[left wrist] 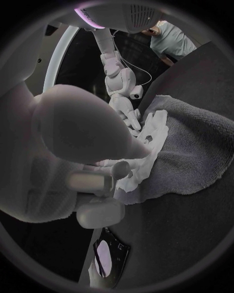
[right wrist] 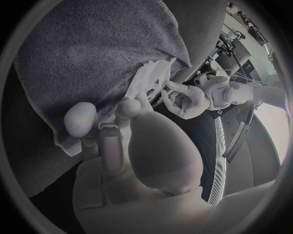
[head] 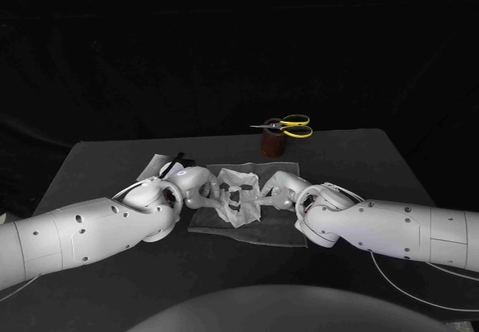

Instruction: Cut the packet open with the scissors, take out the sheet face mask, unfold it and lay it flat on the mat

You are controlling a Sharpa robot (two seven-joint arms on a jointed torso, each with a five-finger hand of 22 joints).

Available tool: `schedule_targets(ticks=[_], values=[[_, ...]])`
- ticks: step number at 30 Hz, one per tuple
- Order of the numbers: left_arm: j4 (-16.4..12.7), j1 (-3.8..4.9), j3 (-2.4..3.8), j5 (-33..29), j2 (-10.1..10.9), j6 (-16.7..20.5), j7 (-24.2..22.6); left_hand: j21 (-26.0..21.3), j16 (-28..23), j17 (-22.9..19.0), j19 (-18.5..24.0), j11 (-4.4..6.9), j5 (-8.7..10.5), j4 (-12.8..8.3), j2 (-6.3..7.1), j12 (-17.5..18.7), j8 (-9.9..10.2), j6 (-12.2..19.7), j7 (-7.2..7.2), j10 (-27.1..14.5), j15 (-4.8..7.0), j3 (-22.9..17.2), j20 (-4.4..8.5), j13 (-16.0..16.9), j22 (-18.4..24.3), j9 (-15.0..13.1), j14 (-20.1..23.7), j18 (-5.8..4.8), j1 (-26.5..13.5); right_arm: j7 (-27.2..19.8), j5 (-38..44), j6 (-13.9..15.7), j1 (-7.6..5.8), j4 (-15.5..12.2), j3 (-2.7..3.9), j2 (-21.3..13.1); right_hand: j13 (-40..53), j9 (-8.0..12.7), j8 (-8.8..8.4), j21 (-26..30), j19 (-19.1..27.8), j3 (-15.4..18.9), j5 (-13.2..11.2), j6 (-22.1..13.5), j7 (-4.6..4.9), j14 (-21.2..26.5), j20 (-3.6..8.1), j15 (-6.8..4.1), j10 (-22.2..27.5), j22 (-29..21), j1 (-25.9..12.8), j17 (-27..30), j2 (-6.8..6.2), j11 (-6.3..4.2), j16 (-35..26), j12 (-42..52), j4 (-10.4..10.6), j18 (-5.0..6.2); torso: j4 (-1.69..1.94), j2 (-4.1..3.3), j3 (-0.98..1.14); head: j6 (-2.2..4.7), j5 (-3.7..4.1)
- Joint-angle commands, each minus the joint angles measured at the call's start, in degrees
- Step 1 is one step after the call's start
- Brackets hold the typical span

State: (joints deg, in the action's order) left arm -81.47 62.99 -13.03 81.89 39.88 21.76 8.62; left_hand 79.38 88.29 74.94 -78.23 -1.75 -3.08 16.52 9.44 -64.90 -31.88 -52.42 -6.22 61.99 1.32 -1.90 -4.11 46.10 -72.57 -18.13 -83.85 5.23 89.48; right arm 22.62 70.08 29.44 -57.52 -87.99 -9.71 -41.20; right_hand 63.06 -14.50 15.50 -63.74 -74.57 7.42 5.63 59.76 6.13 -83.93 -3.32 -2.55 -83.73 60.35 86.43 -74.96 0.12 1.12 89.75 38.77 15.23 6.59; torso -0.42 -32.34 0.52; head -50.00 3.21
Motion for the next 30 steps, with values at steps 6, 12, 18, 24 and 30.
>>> schedule_targets(ticks=[6,12,18,24,30], values=[[-0.3,-0.03,0.04,1.3,0.1,-2.2,0.7,0.5,0.5,12.1,-0.7,0.0,0.28,-0.1,-0.2,-1.0,-0.7,0.5,0.28,0.8,0.45,0.3,0.06,0.9,-0.4,-0.3,-5.2,-1.05,0.7,0.3,1.5,-0.9,0.43,1.2,0.03,0.9,26.9,-0.1,-0.2,-0.2,0.0,0.3,-0.3,-0.4,-0.08,-6.1,-0.39,0.2,-6.3,0.0,-0.1,-15.0,-0.36,0.25,0.2,51.2,0.1,-0.08,-0.07,0.03,0.04,0.0,0.06],[-0.2,-0.03,0.04,1.7,0.1,-3.9,1.3,0.6,0.6,12.4,-0.8,0.02,0.29,-0.1,-0.21,-1.7,-0.9,0.5,0.29,1.4,0.47,0.4,0.08,2.0,-0.7,-0.4,-5.3,-1.1,0.8,0.2,1.6,-1.1,0.62,1.9,0.04,1.4,26.9,-0.1,-0.14,-0.2,0.1,0.3,-0.3,-0.3,-0.08,-6.1,-0.44,0.23,-6.3,0.0,-0.2,-15.0,-0.28,0.26,0.2,51.2,0.1,-0.07,-0.06,0.06,0.04,0.0,0.02],[-0.2,-0.03,0.04,1.9,0.0,-4.9,1.6,0.8,0.6,12.5,-1.0,0.04,0.29,-0.1,-0.25,-2.2,-1.1,0.6,0.32,1.8,0.49,0.4,0.1,2.6,-1.0,-0.4,-5.3,-1.18,0.9,0.2,1.8,-1.5,0.68,2.2,0.04,1.8,26.9,-0.2,0.0,-0.5,0.0,0.3,-0.2,0.0,-0.17,-6.1,-0.48,0.24,-6.3,0.3,-0.2,-15.0,-0.12,0.22,0.2,51.2,0.1,-0.1,-0.05,0.05,0.0,0.0,0.0],[-0.2,-0.03,0.04,1.9,0.0,-5.8,1.9,0.8,0.7,12.6,-1.1,0.05,0.29,-0.1,-0.28,-2.4,-1.2,0.6,0.33,2.0,0.5,0.4,0.11,2.8,-1.0,-0.5,-5.3,-1.19,0.9,0.3,2.4,-2.0,0.7,2.4,0.04,2.1,26.9,-0.5,0.49,-0.9,0.0,0.0,-0.1,0.8,-0.57,-6.1,-0.45,0.05,-6.3,0.9,0.4,-15.0,0.28,-0.08,0.2,51.2,-0.3,-0.09,-0.02,0.04,0.02,0.0,-0.05],[-0.2,-0.02,0.03,2.0,0.0,-6.3,2.1,0.9,0.7,12.7,-1.2,0.05,0.29,-0.1,-0.29,-2.6,-1.2,0.6,0.32,2.1,0.51,0.4,0.12,3.0,-1.1,-0.5,-5.4,-1.22,0.9,0.4,2.9,-1.9,0.7,2.6,0.04,2.2,26.9,-1.4,1.74,-1.6,0.1,-2.0,-1.0,3.2,-2.01,-6.1,0.25,-0.95,-6.3,1.9,3.1,-15.0,1.84,-1.31,0.2,51.2,-1.9,-0.11,-0.06,0.07,0.01,0.0,-0.03]])
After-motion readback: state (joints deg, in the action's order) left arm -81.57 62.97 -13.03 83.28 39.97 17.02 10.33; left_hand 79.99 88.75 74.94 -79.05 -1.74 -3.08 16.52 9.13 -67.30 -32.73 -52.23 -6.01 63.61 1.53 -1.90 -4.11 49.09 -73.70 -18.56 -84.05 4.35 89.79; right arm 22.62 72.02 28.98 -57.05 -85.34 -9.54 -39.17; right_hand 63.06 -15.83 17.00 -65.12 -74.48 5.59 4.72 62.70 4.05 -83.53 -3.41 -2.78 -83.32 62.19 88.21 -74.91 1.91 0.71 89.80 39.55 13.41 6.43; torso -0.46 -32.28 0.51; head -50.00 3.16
